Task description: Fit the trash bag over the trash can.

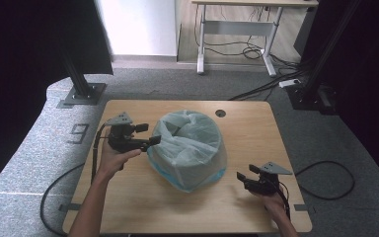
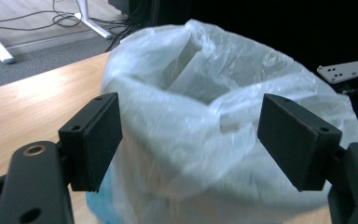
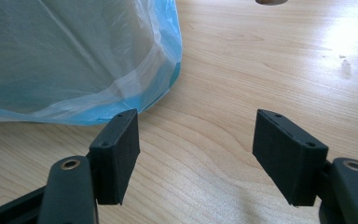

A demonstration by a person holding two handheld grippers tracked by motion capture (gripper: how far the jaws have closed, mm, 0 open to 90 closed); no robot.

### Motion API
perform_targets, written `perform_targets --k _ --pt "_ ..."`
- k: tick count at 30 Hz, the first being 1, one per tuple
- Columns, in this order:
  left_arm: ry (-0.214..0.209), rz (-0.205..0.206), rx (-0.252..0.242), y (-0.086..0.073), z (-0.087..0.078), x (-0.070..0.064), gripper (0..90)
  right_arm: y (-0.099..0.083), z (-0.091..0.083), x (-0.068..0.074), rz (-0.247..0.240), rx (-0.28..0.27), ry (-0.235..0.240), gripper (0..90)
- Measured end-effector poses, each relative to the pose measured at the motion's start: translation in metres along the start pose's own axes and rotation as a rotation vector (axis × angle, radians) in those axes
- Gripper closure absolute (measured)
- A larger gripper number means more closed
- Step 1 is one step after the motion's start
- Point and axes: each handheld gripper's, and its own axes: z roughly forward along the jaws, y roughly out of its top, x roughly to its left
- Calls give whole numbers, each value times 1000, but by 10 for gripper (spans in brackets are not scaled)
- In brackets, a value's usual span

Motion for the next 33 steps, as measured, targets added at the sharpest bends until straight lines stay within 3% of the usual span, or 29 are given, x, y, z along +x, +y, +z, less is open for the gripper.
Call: perform_targets --k 5,17,23,33 --pt "-35 12 24 16 12 -1 230 0 0 1 -3 5 4 309" --pt "-72 57 126 51 63 -8 256 -2 1 1 -11 16 8 309" --pt "-71 73 164 62 79 -10 297 -3 1 1 -8 23 10 309" --pt "-61 63 278 84 115 -6 340 -4 0 4 -15 30 14 309"
